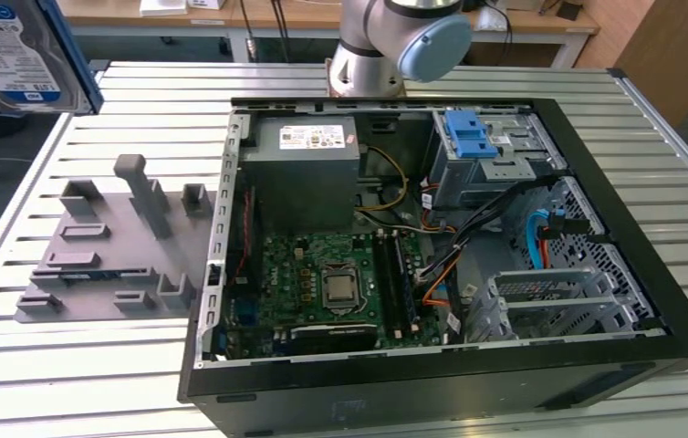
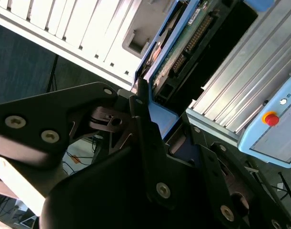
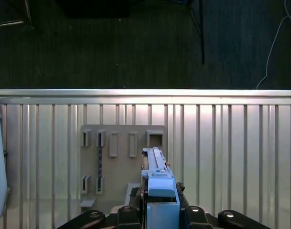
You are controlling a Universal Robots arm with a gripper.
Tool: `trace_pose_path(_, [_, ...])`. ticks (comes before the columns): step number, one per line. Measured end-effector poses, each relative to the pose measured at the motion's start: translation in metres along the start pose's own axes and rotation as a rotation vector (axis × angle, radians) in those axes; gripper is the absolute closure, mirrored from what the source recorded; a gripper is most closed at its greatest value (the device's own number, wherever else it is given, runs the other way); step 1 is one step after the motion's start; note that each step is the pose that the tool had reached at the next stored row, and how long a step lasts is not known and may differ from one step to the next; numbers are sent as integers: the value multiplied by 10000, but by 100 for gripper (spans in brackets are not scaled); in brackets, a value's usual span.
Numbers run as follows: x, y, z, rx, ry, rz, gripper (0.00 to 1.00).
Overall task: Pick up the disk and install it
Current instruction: 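Pick up the disk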
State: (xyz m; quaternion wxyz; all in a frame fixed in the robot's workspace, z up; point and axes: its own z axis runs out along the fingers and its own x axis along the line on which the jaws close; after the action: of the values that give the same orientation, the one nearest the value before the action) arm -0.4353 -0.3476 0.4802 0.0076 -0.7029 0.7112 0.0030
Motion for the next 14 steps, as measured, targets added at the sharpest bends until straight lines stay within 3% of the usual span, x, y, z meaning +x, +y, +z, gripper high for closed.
trace_pose_path(14, [131, -159, -1, 0, 0, 18, 63])
